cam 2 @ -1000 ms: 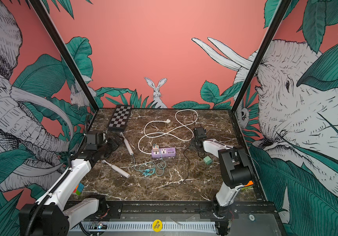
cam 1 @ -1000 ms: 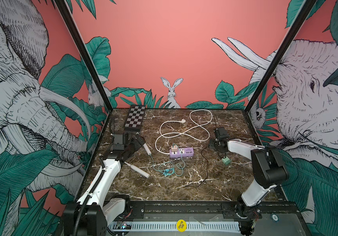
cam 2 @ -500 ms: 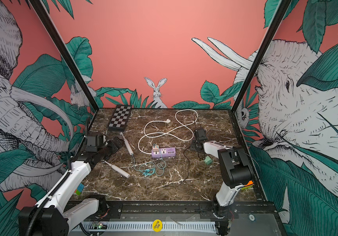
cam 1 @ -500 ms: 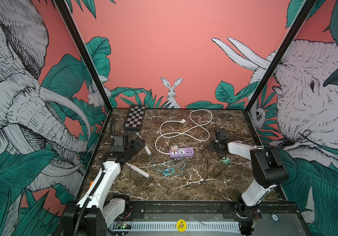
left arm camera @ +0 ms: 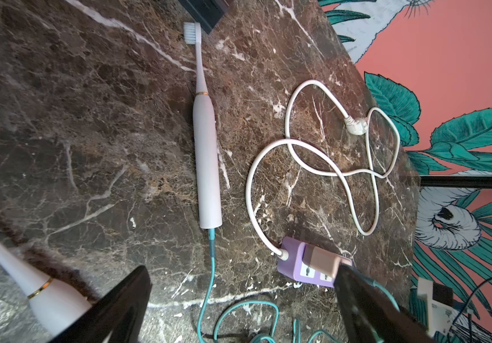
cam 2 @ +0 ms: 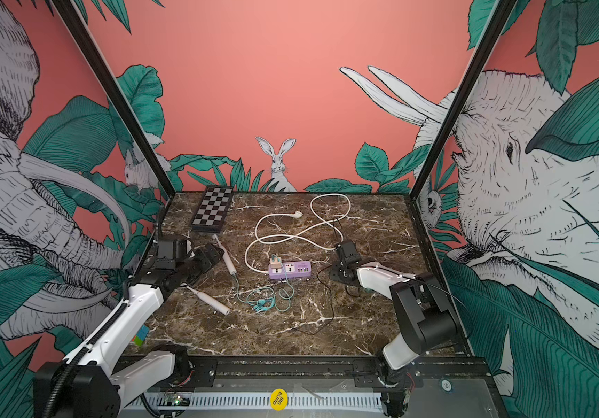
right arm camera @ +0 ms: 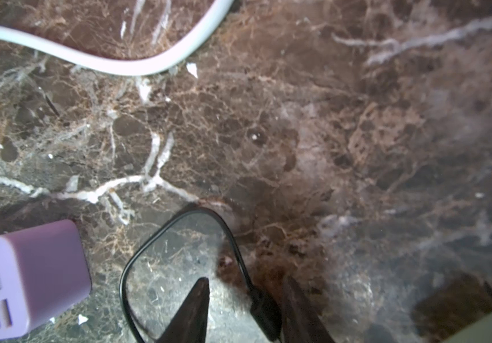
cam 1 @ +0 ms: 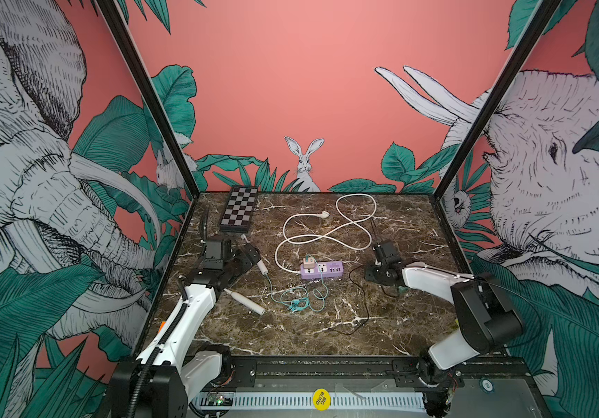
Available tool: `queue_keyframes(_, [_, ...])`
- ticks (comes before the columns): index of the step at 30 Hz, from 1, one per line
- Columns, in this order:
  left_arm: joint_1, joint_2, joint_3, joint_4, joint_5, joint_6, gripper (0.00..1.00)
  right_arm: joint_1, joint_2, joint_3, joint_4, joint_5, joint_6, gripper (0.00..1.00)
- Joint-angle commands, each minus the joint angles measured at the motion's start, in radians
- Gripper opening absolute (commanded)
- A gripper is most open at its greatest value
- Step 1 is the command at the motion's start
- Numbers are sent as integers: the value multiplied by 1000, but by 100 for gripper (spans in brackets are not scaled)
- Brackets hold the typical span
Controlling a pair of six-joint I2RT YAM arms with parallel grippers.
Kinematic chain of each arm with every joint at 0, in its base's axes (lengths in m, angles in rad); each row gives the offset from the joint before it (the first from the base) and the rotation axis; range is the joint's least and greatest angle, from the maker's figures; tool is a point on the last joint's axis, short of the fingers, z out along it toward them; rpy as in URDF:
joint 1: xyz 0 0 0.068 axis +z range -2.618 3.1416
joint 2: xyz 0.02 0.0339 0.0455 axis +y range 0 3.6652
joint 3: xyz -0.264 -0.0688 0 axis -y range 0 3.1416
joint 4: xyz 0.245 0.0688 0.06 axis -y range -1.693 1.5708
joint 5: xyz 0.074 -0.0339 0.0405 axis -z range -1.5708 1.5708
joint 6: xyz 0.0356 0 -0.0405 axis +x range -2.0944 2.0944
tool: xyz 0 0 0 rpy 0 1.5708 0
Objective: Charge the electric toothbrush
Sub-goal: Pick up the charging cable from the center of the board.
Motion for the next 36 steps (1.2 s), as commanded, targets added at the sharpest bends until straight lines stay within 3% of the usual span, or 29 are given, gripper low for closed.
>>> queue_keyframes(1, [-28,-7,-9,6,-10,-3,97,8,-5,-34,-72,-11,38,35])
queue_keyframes(6, [-68,-9,-10,3,-36,0,96,16,-8,-57,-68,-11,45,33])
queue_keyframes(16, [-109,-2,-5,3,-44,6,94,16,30,-30,-67,-35,29,15])
queue_keyframes(23, [-160,-19,7,-6,-46,53,94,18,-25,-59,-72,-91,58,3])
queue_keyframes(32, [-331,-117,29,44,-64,238,94,21,-268,-65,-166,-183,150,0])
queue_keyframes(36, [-365,-162,18,61,-48,147,92,21,-436,-97,-124,-251,283,0])
